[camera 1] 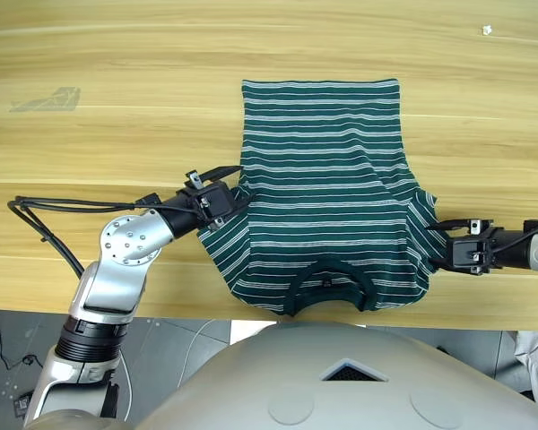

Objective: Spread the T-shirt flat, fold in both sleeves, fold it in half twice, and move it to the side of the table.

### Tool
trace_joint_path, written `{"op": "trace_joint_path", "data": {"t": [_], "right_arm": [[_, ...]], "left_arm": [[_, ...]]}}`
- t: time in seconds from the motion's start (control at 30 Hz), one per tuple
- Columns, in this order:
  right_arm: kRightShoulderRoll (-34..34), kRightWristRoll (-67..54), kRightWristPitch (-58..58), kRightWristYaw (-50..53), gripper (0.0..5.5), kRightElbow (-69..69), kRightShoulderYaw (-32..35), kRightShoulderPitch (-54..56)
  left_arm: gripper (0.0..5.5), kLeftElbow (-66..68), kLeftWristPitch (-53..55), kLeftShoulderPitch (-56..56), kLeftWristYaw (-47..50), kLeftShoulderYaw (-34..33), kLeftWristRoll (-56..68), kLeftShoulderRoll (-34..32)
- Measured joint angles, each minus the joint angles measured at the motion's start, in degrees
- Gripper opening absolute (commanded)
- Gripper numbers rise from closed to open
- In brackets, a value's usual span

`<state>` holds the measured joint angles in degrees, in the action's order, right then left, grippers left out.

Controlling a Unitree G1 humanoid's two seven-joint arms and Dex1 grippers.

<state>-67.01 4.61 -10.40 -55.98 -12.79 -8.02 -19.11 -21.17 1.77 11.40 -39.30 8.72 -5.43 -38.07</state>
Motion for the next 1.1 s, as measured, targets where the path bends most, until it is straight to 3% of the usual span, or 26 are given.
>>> {"op": "trace_joint_path", "data": {"t": [0.43, 0.67, 1.1], "right_arm": [[-0.1, -1.1, 0.6, -0.4, 3.04, 0.0, 3.0, -3.1], [0.1, -1.5, 0.6, -1.7, 3.04, 0.9, 2.1, -2.0], [0.2, -2.2, 1.4, -2.2, 3.04, 1.1, 1.8, -1.5]], "left_arm": [[2.48, -1.6, -1.9, 5.0, 0.0, 1.2, -3.4, -0.3], [2.48, -0.5, -5.4, 14.7, -1.1, -2.5, -5.1, -7.2], [2.48, 1.0, -7.4, 14.6, 0.0, -3.2, -5.7, -6.9]]}}
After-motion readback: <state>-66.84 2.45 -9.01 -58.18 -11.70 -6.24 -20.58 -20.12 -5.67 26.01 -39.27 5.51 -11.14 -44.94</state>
